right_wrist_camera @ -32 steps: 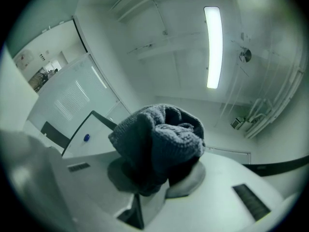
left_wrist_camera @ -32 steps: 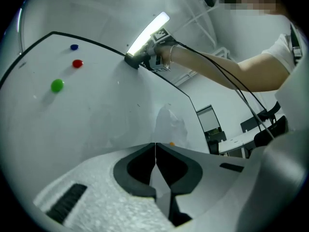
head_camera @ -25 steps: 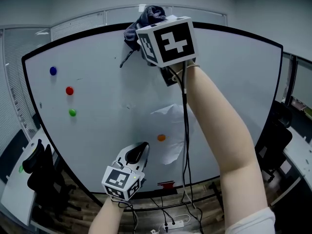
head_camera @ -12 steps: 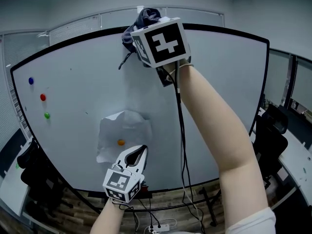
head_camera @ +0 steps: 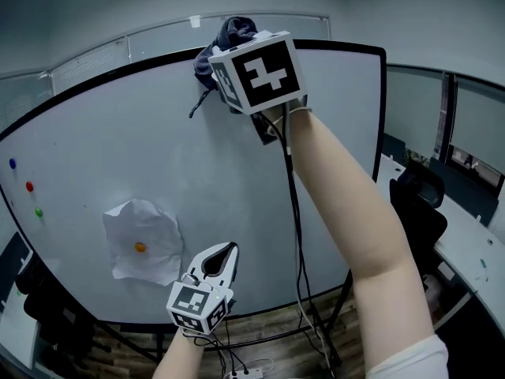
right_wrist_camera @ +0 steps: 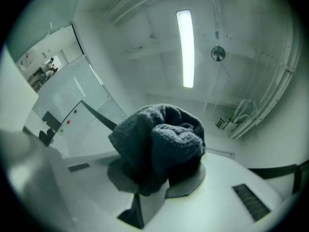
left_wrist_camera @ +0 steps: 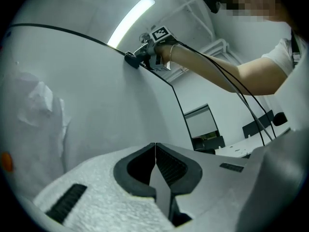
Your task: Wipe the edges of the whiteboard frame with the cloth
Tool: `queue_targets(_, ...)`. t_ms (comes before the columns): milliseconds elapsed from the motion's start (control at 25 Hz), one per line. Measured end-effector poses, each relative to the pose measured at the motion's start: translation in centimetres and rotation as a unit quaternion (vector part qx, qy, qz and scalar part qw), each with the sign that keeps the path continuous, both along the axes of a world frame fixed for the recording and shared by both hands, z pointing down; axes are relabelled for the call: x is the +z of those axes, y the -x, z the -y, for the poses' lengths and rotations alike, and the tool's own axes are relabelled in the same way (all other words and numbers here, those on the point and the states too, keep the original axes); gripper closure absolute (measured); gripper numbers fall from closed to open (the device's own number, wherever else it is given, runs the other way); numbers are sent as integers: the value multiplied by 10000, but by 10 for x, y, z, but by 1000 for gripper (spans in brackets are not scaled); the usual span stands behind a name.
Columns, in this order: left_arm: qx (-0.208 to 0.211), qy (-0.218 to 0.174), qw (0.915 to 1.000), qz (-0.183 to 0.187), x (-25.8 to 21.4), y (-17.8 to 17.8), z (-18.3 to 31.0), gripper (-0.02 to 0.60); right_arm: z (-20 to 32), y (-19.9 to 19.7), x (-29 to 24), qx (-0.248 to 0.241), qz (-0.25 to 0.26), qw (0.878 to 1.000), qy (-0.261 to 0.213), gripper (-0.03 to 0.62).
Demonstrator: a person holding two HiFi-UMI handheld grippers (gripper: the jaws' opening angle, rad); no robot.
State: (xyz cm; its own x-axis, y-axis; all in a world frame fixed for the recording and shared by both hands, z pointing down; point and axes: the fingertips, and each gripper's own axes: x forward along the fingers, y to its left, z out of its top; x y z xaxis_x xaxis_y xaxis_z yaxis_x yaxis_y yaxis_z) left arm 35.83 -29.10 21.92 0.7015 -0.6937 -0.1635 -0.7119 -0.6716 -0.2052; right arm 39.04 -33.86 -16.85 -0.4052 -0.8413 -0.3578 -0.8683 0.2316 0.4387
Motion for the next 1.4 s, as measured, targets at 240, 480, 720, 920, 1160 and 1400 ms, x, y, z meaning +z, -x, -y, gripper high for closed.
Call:
queue_targets(240,448,-21,9990,-17,-6,-59,7,561,5,-87,0,475,158,9987,45,525)
queue_targets(480,1090,245,9937,-83,1,-118,8,561,3,-166,-4,940,299,9950,178,525)
queue_targets(720,1538,410,9868,289,14,-165,6,561,6,-219,-1,1456,216,9886,329,525)
queue_targets(920,1815,420,9822,218,7,-201,16,561,5,-267,-9,2017,220,9788,286,525)
queue_targets(1160,2221,572,9732,157,21,-238,9,561,4,-330,-13,2779,400,9596,178,525)
queue_targets(1400,2498,702,9653,303,34,-259,5,561,3,-357,-13,2771,746,9579,89,525)
